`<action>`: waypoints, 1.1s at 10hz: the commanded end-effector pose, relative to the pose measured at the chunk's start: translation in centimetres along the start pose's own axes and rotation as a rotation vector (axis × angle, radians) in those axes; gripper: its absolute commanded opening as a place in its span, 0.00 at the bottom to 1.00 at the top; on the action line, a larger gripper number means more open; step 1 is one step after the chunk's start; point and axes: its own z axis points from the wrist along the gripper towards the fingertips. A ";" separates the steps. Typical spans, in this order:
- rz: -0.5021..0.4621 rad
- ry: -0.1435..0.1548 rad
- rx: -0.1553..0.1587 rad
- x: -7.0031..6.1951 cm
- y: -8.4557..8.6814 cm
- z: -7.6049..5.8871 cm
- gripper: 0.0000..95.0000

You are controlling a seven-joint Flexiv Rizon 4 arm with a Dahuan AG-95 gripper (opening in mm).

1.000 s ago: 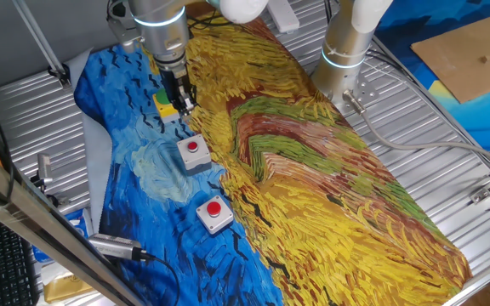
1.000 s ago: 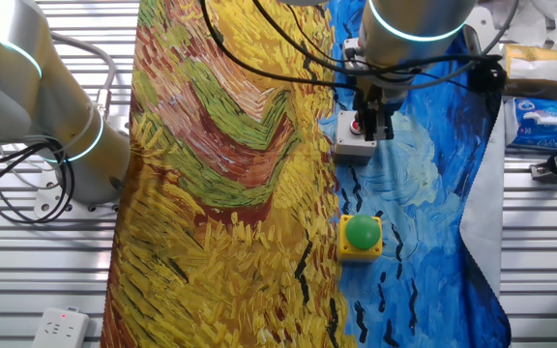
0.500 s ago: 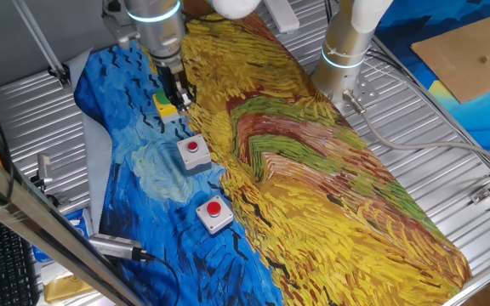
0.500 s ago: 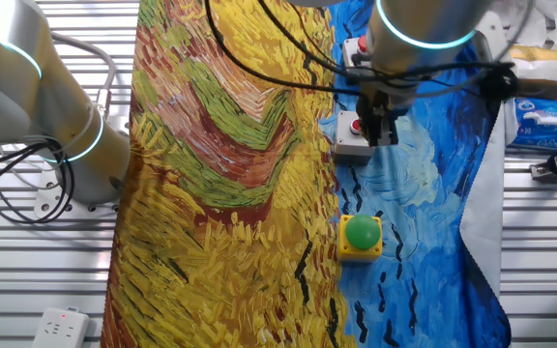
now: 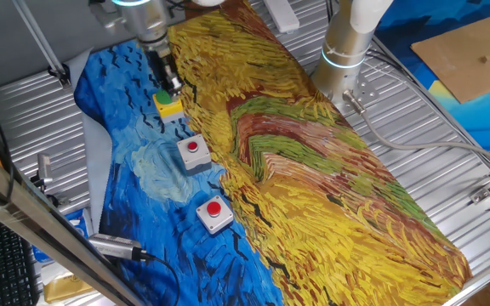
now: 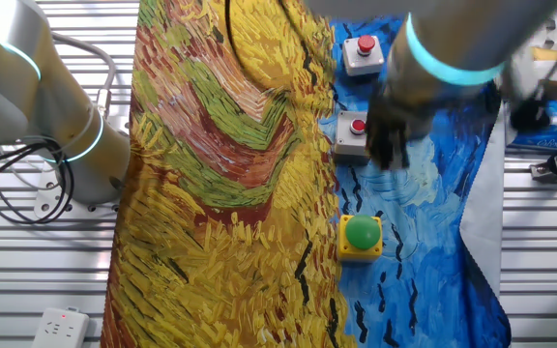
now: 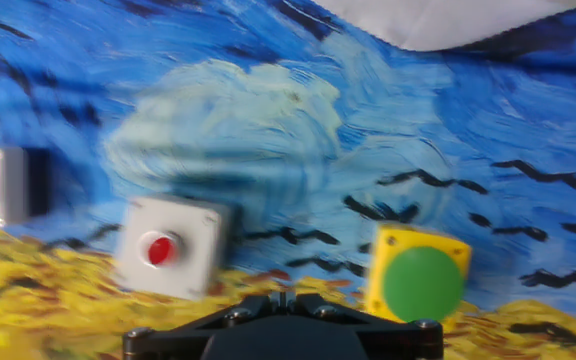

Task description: Press three buttons from left to right in sequence

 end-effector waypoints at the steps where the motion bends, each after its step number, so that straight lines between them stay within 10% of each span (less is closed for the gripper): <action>1: -0.028 0.010 -0.017 1.0 -2.1 -0.3 0.00; 7: -0.062 -0.012 -0.024 0.8 -4.2 2.2 0.00; 9: -0.072 0.003 -0.031 0.2 -4.6 0.7 0.00; 11: -0.011 0.032 -0.106 -2.1 -5.4 -2.9 0.00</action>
